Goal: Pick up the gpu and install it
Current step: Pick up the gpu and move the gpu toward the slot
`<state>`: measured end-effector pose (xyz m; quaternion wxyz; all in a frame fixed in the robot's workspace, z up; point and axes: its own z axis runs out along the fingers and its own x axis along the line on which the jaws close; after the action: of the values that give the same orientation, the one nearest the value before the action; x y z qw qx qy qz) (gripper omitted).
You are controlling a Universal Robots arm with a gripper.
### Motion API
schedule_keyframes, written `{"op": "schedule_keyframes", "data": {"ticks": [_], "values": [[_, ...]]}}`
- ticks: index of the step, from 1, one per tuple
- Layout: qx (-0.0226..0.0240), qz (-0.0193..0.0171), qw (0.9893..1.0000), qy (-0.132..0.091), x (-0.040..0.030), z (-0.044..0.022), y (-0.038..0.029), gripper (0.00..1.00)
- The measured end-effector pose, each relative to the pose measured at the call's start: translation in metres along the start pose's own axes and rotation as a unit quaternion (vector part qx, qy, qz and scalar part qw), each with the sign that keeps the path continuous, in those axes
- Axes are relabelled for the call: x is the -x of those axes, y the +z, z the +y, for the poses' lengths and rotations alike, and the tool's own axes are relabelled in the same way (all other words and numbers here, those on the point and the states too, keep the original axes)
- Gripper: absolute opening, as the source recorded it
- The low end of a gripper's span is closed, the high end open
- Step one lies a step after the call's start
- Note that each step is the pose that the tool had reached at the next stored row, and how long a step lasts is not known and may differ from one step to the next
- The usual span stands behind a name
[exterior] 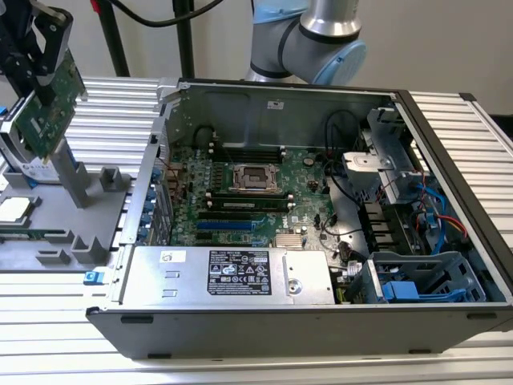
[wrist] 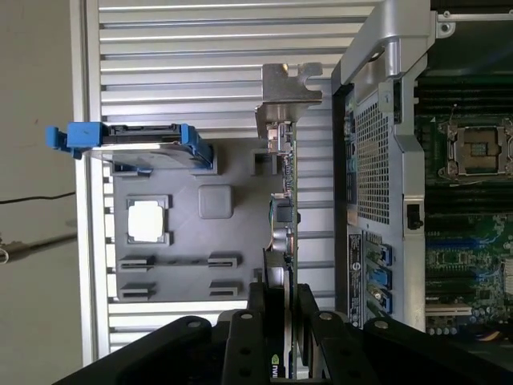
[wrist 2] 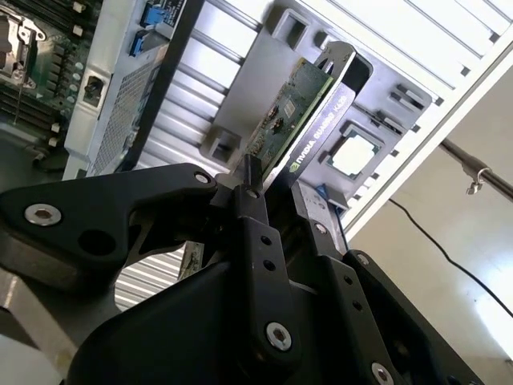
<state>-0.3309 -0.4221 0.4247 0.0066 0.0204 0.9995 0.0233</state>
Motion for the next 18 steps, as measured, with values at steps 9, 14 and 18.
{"op": "schedule_keyframes", "data": {"ticks": [9,14,18], "values": [[0.0,0.0,1.0,0.0,0.0045,0.0002,0.0001,0.0],[0.0,0.0,1.0,0.0,0.0097,0.0004,0.0001,0.0],[0.0,0.0,1.0,0.0,0.0143,0.0006,0.0002,0.0]]}}
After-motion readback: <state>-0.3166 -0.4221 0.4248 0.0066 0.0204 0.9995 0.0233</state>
